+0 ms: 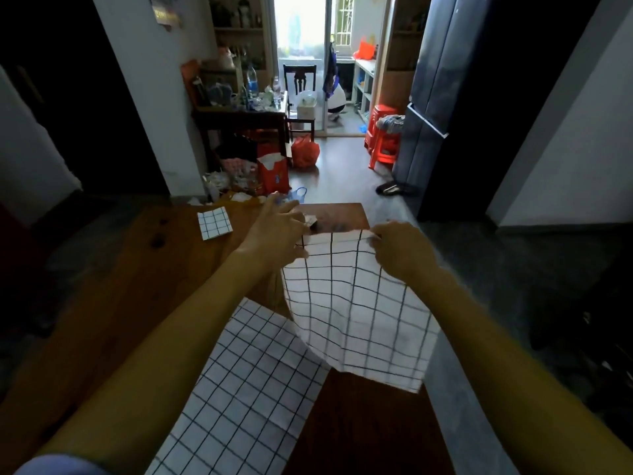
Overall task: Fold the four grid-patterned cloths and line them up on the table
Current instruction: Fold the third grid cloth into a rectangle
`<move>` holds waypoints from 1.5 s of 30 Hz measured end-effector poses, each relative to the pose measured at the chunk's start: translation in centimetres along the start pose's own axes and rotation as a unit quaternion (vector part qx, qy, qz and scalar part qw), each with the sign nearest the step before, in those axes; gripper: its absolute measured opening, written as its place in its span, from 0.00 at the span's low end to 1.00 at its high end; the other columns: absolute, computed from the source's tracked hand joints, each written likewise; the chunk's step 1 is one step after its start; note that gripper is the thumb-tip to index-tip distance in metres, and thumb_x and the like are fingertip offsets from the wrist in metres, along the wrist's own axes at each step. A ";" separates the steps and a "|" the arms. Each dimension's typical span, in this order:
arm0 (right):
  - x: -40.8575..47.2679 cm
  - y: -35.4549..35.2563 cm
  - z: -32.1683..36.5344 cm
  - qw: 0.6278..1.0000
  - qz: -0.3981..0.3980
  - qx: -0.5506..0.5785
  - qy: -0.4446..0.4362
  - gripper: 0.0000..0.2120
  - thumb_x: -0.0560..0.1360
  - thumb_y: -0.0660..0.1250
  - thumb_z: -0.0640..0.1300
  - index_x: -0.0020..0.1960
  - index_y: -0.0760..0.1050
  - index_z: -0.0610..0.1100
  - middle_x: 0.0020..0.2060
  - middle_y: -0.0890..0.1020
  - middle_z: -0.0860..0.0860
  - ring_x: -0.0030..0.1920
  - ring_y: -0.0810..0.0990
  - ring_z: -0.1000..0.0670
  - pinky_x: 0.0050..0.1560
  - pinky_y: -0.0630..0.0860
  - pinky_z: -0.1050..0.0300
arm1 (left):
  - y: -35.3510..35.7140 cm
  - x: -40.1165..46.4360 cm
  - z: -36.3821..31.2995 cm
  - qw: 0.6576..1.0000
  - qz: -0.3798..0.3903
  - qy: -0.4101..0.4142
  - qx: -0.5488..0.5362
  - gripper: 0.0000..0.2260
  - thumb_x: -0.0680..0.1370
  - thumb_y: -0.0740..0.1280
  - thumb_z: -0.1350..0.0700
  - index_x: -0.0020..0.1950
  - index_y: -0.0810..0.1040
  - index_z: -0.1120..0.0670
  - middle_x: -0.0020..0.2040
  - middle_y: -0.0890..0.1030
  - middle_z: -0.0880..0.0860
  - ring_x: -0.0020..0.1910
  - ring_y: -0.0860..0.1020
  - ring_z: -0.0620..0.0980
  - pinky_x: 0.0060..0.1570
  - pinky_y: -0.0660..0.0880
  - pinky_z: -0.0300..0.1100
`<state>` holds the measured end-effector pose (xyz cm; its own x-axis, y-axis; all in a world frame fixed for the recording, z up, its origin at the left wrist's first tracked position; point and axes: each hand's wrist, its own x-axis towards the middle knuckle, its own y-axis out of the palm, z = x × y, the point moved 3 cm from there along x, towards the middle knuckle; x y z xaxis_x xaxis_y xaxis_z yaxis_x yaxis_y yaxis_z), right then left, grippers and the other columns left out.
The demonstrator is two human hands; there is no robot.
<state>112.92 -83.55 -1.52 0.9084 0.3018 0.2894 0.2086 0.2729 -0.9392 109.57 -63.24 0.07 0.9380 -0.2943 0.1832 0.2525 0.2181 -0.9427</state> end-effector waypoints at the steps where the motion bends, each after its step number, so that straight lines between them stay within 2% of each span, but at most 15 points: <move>1: 0.8 -0.4 0.1 1.000 -0.023 0.003 -0.008 0.11 0.80 0.60 0.48 0.49 0.79 0.43 0.48 0.81 0.46 0.45 0.80 0.47 0.48 0.77 0.51 | -0.1 0.4 0.6 1.000 -0.014 -0.017 -0.019 0.18 0.76 0.66 0.44 0.63 0.76 0.48 0.66 0.75 0.49 0.71 0.64 0.51 0.72 0.49 0.55; 4: 2.4 -1.9 0.6 0.996 -0.076 0.049 -0.024 0.10 0.80 0.62 0.45 0.53 0.80 0.44 0.53 0.79 0.46 0.47 0.81 0.46 0.49 0.78 0.50 | -0.6 1.0 2.0 0.992 -0.067 -0.082 -0.072 0.15 0.77 0.66 0.53 0.64 0.74 0.51 0.60 0.79 0.52 0.61 0.75 0.53 0.69 0.60 0.51; 7: 2.6 -2.8 0.9 0.987 -0.133 0.084 -0.037 0.09 0.79 0.64 0.43 0.56 0.80 0.45 0.54 0.80 0.46 0.50 0.80 0.46 0.50 0.78 0.51 | -1.8 0.3 2.6 0.974 -0.131 -0.140 -0.124 0.10 0.79 0.63 0.58 0.59 0.75 0.53 0.56 0.81 0.54 0.54 0.78 0.54 0.60 0.68 0.48; 11: 0.7 -2.5 1.4 0.970 -0.202 0.110 -0.081 0.08 0.77 0.66 0.40 0.54 0.81 0.43 0.50 0.83 0.44 0.48 0.82 0.43 0.50 0.78 0.47 | -2.9 -2.7 2.6 0.959 -0.210 -0.151 -0.112 0.09 0.79 0.63 0.57 0.57 0.78 0.54 0.53 0.82 0.55 0.54 0.78 0.55 0.59 0.69 0.48; 13: -0.9 -2.2 1.8 0.966 -0.213 0.114 -0.097 0.08 0.75 0.67 0.39 0.53 0.81 0.42 0.48 0.84 0.44 0.46 0.82 0.42 0.48 0.78 0.43 | -2.9 -4.6 2.5 0.959 -0.223 -0.141 -0.108 0.09 0.79 0.64 0.56 0.57 0.79 0.54 0.52 0.82 0.55 0.53 0.77 0.55 0.59 0.68 0.49; 16: -4.0 -1.3 2.5 0.964 -0.212 0.109 -0.116 0.07 0.74 0.68 0.38 0.52 0.81 0.42 0.45 0.84 0.44 0.42 0.81 0.42 0.45 0.78 0.43 | -2.2 -8.0 2.0 0.962 -0.227 -0.113 -0.105 0.07 0.78 0.64 0.55 0.49 0.81 0.54 0.47 0.82 0.55 0.48 0.76 0.54 0.56 0.67 0.48; 20: -9.3 0.4 3.7 0.970 -0.190 0.099 -0.111 0.12 0.70 0.71 0.35 0.52 0.81 0.43 0.46 0.84 0.45 0.45 0.81 0.42 0.48 0.76 0.47 | 0.3 -12.8 1.1 0.978 -0.155 -0.092 -0.109 0.08 0.77 0.65 0.53 0.49 0.82 0.53 0.46 0.81 0.53 0.49 0.75 0.53 0.55 0.70 0.49; 23: -13.8 2.4 4.7 0.980 -0.146 0.098 -0.093 0.16 0.67 0.72 0.32 0.53 0.81 0.43 0.47 0.84 0.45 0.47 0.81 0.44 0.50 0.72 0.52 | 2.6 -16.5 -0.3 0.983 -0.104 -0.057 -0.140 0.05 0.75 0.68 0.56 0.48 0.83 0.53 0.46 0.82 0.52 0.46 0.77 0.51 0.52 0.72 0.48; 26: -18.1 5.1 5.1 0.987 -0.100 0.101 -0.077 0.16 0.67 0.72 0.32 0.53 0.81 0.43 0.47 0.84 0.46 0.48 0.81 0.45 0.54 0.72 0.52 | 5.4 -20.1 -2.1 0.979 -0.055 -0.055 -0.187 0.06 0.74 0.68 0.60 0.48 0.82 0.54 0.46 0.83 0.53 0.46 0.78 0.52 0.53 0.72 0.49; 30: -23.3 8.7 5.1 0.991 -0.053 0.112 -0.055 0.15 0.68 0.72 0.32 0.53 0.81 0.42 0.47 0.84 0.45 0.48 0.81 0.44 0.53 0.71 0.53 | 9.0 -24.1 -4.3 0.976 -0.004 -0.068 -0.207 0.06 0.78 0.65 0.57 0.51 0.80 0.54 0.47 0.82 0.53 0.48 0.78 0.52 0.57 0.69 0.48; 33: -26.2 10.9 5.3 0.988 -0.053 0.119 -0.084 0.09 0.71 0.72 0.34 0.50 0.82 0.41 0.43 0.84 0.45 0.44 0.82 0.46 0.50 0.74 0.53 | 11.1 -26.3 -5.7 0.969 0.045 -0.094 -0.222 0.08 0.80 0.61 0.55 0.54 0.78 0.53 0.49 0.81 0.52 0.49 0.77 0.52 0.58 0.67 0.47; 36: -28.0 12.8 5.1 0.990 -0.024 0.125 -0.065 0.05 0.73 0.71 0.36 0.48 0.82 0.42 0.41 0.85 0.46 0.42 0.83 0.47 0.47 0.77 0.51 | 12.8 -28.1 -6.8 0.964 0.088 -0.105 -0.226 0.07 0.81 0.60 0.56 0.54 0.77 0.53 0.50 0.81 0.52 0.49 0.77 0.52 0.58 0.67 0.45; 41: -28.7 14.5 4.3 0.992 0.055 0.114 -0.026 0.09 0.73 0.65 0.42 0.47 0.83 0.44 0.42 0.85 0.48 0.43 0.83 0.46 0.52 0.75 0.47 | 14.3 -29.4 -7.3 0.959 0.141 -0.114 -0.217 0.07 0.80 0.62 0.57 0.54 0.78 0.54 0.50 0.81 0.53 0.48 0.79 0.50 0.51 0.72 0.42; 45: -27.0 14.9 4.0 0.989 0.106 0.106 -0.006 0.06 0.73 0.72 0.43 0.50 0.83 0.45 0.44 0.85 0.49 0.44 0.83 0.49 0.53 0.76 0.48 | 15.6 -28.7 -6.4 0.952 0.162 -0.123 -0.226 0.06 0.80 0.62 0.58 0.53 0.78 0.54 0.47 0.81 0.53 0.44 0.78 0.50 0.47 0.75 0.42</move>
<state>90.01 -83.95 -22.63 0.9186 0.3840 0.0934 -0.0683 0.3870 -0.9195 85.03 -57.38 -21.66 0.9906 -0.0398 -0.1309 -0.1360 -0.1798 -0.9743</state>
